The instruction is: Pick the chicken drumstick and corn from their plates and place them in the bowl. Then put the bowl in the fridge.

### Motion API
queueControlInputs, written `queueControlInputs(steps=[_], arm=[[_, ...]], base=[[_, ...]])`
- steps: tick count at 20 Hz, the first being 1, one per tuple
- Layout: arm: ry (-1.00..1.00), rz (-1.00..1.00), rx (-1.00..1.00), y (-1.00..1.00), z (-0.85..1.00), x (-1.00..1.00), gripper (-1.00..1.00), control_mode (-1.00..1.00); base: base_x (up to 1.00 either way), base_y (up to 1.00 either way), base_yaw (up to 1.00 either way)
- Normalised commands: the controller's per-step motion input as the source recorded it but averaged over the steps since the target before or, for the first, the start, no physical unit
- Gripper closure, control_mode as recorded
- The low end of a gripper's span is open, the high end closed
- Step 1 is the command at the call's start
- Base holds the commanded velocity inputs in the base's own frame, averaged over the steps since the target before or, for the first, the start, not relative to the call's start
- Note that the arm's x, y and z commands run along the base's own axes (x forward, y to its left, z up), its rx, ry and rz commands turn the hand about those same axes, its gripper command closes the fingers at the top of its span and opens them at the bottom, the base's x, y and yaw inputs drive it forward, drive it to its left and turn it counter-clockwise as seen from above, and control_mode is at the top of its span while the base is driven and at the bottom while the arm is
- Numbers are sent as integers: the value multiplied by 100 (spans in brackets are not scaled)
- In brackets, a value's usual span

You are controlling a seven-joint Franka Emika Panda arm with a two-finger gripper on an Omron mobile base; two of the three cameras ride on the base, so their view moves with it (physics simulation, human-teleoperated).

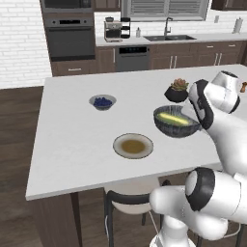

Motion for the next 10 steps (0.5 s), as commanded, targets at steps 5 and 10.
queueControlInputs(steps=[5,10], arm=[[-1,-14,0,67,64,-51,100,-100],[0,-3,0,8,12,-12,100,100]], base=[[0,0,0],[-64,3,-12]])
